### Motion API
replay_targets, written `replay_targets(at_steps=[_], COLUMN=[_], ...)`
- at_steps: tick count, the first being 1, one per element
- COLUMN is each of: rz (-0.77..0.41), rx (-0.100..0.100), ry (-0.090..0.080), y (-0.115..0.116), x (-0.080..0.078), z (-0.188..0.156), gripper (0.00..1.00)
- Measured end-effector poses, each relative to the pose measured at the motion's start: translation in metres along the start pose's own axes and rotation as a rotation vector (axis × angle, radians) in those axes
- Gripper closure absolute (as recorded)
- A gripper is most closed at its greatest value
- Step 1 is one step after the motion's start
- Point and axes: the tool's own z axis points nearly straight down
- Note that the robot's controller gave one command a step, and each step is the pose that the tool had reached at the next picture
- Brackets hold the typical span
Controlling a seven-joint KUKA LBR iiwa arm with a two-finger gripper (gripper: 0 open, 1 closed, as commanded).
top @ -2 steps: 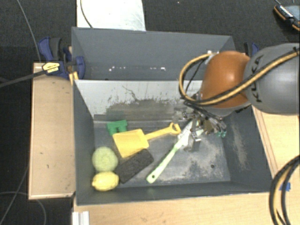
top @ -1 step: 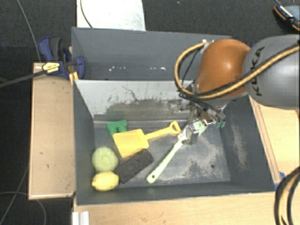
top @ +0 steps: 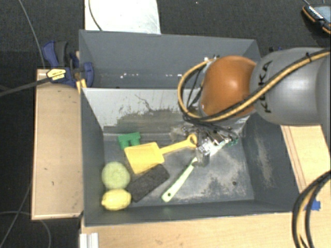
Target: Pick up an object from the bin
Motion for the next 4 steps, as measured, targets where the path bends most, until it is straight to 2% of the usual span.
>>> replay_targets(at_steps=[1,2,3,4], rz=[0.035,-0.020,-0.034,-0.031], rx=[0.010,0.008,0.007,0.001], ry=[-0.014,-0.017,-0.016,-0.008], y=[-0.023,-0.025,-0.026,-0.024], x=[0.003,0.004,0.005,0.007], z=[0.040,0.040,0.040,0.007], gripper=[0.00,1.00,1.00,1.00])
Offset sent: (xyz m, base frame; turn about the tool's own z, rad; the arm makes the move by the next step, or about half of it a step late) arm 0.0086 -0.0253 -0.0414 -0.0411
